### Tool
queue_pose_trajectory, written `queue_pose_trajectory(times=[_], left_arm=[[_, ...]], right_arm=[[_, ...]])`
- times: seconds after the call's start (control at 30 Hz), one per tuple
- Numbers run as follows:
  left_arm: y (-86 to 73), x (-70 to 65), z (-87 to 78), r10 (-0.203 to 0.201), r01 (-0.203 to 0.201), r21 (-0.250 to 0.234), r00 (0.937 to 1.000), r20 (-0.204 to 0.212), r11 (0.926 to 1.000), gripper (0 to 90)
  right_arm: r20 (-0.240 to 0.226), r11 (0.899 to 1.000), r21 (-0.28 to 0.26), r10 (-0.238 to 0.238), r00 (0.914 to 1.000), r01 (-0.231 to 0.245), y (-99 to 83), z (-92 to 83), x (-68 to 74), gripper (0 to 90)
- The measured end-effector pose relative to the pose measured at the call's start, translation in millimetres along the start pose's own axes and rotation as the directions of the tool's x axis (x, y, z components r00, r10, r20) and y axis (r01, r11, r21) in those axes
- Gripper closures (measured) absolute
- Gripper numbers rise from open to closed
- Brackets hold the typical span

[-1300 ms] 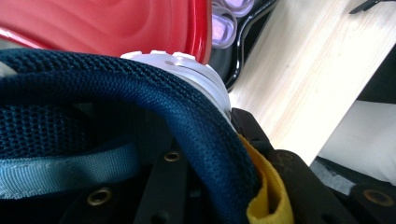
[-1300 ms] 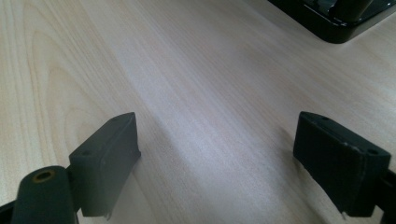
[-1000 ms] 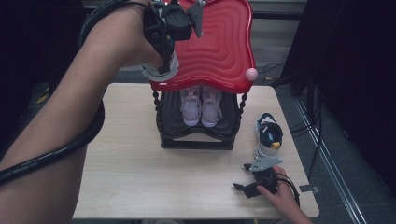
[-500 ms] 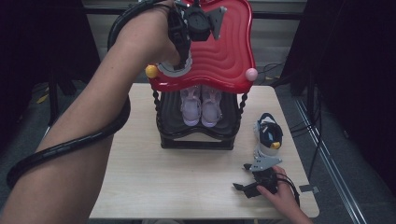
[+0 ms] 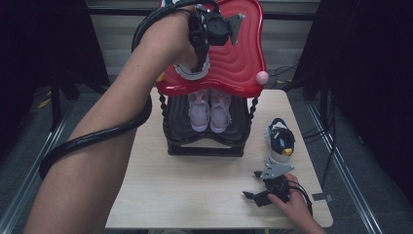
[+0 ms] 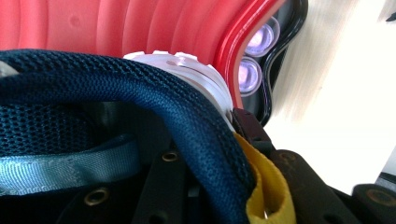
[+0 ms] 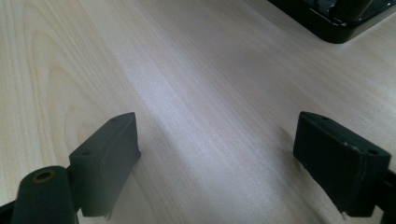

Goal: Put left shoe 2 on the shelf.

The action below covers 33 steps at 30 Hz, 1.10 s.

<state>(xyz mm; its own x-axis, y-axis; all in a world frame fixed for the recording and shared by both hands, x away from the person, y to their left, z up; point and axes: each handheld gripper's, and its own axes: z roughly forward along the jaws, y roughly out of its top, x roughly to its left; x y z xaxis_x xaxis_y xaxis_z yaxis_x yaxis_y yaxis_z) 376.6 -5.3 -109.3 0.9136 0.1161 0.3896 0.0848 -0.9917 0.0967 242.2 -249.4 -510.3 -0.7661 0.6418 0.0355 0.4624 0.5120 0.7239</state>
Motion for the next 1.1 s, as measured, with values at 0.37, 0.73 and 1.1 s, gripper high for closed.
queue_pose_trajectory(times=[0.37, 0.73, 1.1], left_arm=[[5.0, 8.1, 13.9, 0.040, -0.040, -0.004, 0.9991, 0.013, 0.9992, 73.3], [4.9, 13.5, 21.3, 0.079, -0.079, 0.004, 0.9968, 0.014, 0.9968, 71.6], [2.1, 17.5, 20.6, 0.103, -0.103, 0.001, 0.9946, 0.008, 0.9947, 69.1]], right_arm=[[0.000, 1.000, 0.000, 0.000, 1.0000, 0.000, 0.0, 0.0, 0.0, 13.7], [0.000, 1.000, 0.000, 0.000, 1.0000, 0.000, 0.0, 0.0, 0.0, 13.8], [0.000, 1.000, 0.000, 0.000, 1.0000, 0.000, 0.0, 0.0, 0.0, 13.8]])
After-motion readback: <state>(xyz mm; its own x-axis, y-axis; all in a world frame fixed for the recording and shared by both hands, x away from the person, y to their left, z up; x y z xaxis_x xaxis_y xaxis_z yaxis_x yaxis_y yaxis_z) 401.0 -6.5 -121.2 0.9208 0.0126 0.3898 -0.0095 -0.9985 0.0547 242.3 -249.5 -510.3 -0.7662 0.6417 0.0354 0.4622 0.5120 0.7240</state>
